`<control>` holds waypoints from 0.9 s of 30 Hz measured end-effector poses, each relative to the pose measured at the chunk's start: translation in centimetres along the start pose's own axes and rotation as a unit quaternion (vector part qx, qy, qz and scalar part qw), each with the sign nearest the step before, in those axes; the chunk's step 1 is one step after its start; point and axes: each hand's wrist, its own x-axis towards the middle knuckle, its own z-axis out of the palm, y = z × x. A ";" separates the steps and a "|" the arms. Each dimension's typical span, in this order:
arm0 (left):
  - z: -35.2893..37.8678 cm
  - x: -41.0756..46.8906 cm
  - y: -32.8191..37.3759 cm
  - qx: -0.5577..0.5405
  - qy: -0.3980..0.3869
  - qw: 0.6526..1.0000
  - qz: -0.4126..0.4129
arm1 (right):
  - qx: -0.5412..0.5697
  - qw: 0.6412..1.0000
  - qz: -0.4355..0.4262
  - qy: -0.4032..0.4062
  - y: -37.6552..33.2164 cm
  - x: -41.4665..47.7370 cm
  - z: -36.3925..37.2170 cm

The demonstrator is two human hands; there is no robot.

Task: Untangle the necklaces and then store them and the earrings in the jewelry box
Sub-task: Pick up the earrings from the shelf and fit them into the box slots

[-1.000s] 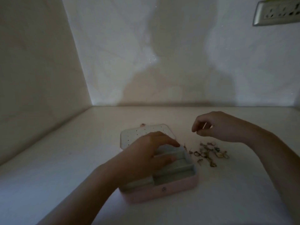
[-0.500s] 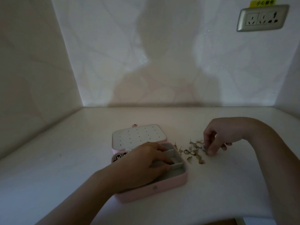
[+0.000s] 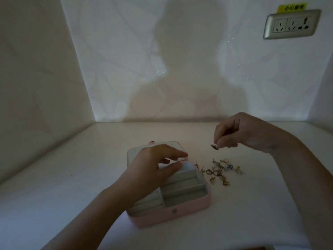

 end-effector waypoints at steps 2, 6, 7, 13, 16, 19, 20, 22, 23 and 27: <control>-0.3 -0.3 0.5 -0.080 0.044 0.996 -0.003 | 0.052 0.998 -0.018 -0.022 0.0 0.6 1.8; -0.5 -0.3 0.9 -0.138 0.078 0.987 -0.010 | 0.101 0.995 -0.012 0.000 0.5 2.3 5.7; -0.6 -0.3 0.9 -0.140 0.087 0.986 -0.010 | 0.120 0.993 -0.012 0.003 0.6 2.5 6.3; -1.4 0.0 0.7 -0.145 0.094 0.985 -0.011 | 0.186 0.980 -0.042 0.049 1.2 3.0 8.2; -1.9 -0.2 0.6 -0.140 0.093 0.986 -0.007 | 0.234 0.968 -0.046 0.080 1.1 3.2 9.0; -2.3 -0.5 0.6 -0.115 0.096 0.989 0.015 | 0.270 0.958 -0.040 0.090 0.9 3.3 9.8; -2.4 -0.5 0.6 -0.105 0.098 0.989 0.026 | 0.270 0.958 -0.040 0.087 1.0 3.4 10.0; -2.4 -0.6 0.6 -0.096 0.105 0.989 0.041 | 0.261 0.961 -0.038 0.085 1.1 3.3 10.4; -2.4 -0.6 0.7 -0.096 0.107 0.989 0.044 | 0.257 0.962 -0.036 0.086 1.1 3.3 10.6; -3.0 -0.6 1.1 -0.088 0.101 0.991 0.023 | 0.228 0.967 -0.043 0.107 0.7 3.3 10.9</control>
